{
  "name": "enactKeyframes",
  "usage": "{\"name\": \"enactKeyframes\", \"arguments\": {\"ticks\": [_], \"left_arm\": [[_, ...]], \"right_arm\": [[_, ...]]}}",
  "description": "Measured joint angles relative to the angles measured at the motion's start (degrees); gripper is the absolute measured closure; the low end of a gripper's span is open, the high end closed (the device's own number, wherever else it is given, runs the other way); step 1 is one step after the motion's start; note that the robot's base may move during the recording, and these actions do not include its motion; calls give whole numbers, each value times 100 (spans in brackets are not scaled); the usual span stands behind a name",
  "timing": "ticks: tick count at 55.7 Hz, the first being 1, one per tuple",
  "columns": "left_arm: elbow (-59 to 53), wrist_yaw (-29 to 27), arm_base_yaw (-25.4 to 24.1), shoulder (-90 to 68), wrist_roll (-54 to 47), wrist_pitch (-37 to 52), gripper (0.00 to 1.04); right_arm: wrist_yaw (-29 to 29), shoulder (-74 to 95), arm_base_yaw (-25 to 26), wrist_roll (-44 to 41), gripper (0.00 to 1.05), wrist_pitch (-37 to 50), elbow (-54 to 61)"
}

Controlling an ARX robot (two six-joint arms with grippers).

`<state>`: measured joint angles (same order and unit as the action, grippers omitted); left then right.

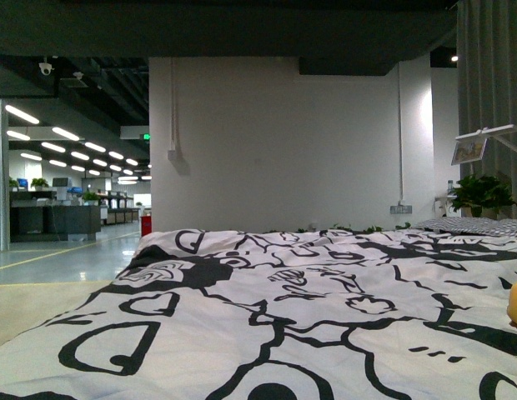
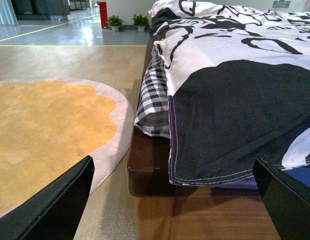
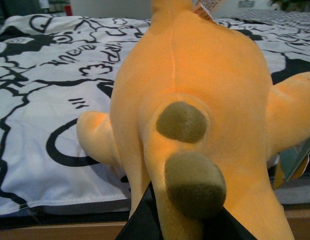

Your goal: Put away toys

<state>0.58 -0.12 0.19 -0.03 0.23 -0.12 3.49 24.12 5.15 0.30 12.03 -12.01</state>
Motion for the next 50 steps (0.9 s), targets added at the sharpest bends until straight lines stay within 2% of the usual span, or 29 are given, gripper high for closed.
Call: {"name": "enactKeyframes", "arguments": {"ticks": [3,8,50], "left_arm": [[0,0,0,0,0,0,6],[0,0,0,0,0,0,6],[0,0,0,0,0,0,6]], "right_arm": [[-273,-114,-291,-2,98,2,107],[-308,-256,-463,-15,98,7,264],[-350,-1331,-492,-15,98,-328,925]]}}
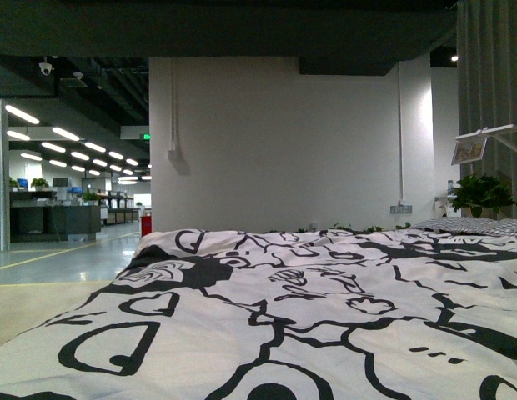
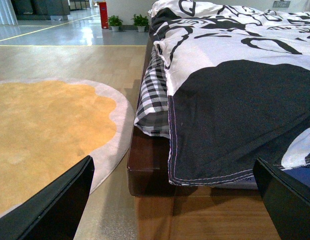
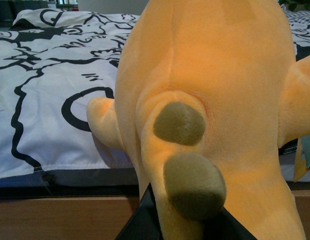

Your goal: Put away toys

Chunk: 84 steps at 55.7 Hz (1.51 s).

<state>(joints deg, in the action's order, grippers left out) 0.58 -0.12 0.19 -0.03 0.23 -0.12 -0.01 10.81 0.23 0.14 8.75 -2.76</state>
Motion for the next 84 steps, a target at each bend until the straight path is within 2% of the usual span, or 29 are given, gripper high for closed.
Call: {"name": "enactKeyframes", "arguments": {"ticks": [3,8,84], "left_arm": [[0,0,0,0,0,0,6],[0,-4,0,0,0,0,6],[0,0,-4,-7,0,0,6]], "right_arm": [[0,-448,0,0,98,-518,46],[0,-966,-4,0,98,-839,192],[-15,-1043,-24,0,98,-903,195]]}}
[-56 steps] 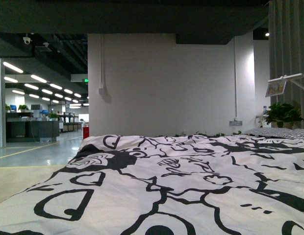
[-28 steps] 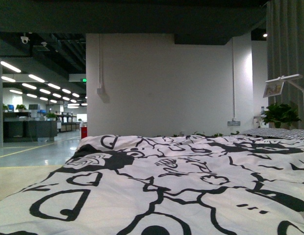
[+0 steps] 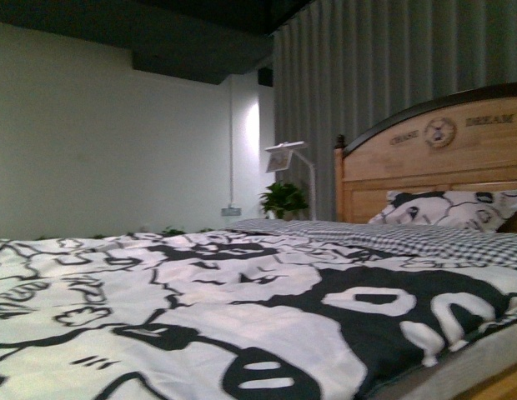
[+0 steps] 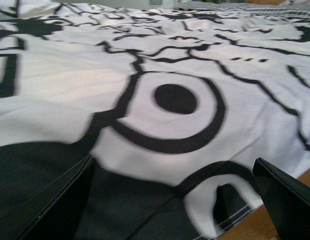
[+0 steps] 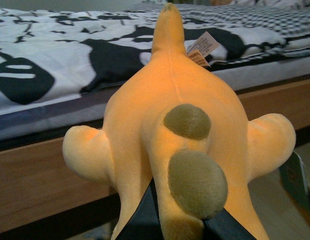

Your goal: Put away toys

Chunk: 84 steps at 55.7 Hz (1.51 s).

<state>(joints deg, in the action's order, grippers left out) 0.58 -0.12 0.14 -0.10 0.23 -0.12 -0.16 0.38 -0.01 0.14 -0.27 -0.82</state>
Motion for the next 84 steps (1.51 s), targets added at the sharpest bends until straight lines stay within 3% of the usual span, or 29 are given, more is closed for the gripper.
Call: {"name": "enactKeyframes", "arguments": {"ticks": [84], "left_arm": [[0,11,2,0,0,0,6]], "right_arm": [[52,-2,0,0,98,0,0]]}}
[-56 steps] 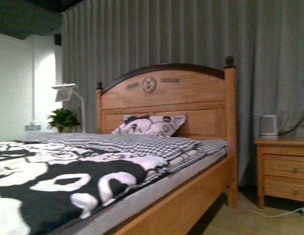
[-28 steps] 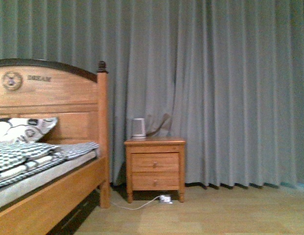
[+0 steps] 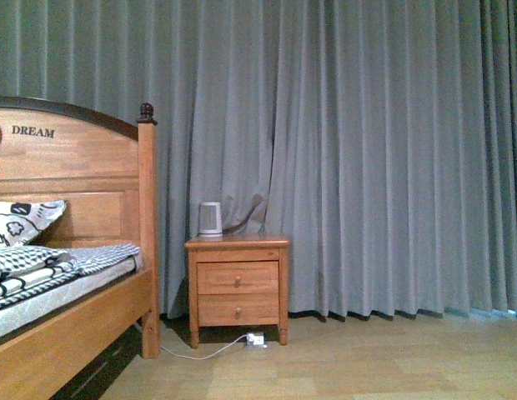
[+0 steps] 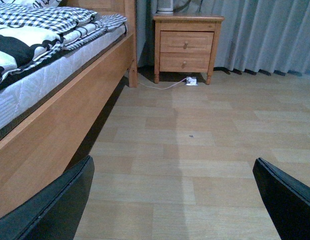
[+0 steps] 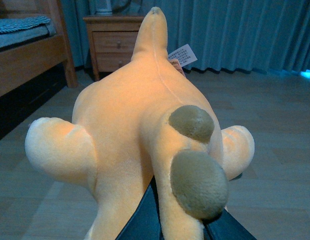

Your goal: Put away toys

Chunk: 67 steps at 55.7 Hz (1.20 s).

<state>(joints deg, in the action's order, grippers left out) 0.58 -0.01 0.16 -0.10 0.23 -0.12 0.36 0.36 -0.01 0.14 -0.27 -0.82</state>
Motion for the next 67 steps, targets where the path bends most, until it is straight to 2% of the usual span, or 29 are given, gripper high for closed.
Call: {"name": "enactKeyframes", "arguments": {"ticks": [67], "left_arm": [[0,0,-2,2,0,0,6]], "right_arm": [[-33,-2,0,0,98,0,0]]}}
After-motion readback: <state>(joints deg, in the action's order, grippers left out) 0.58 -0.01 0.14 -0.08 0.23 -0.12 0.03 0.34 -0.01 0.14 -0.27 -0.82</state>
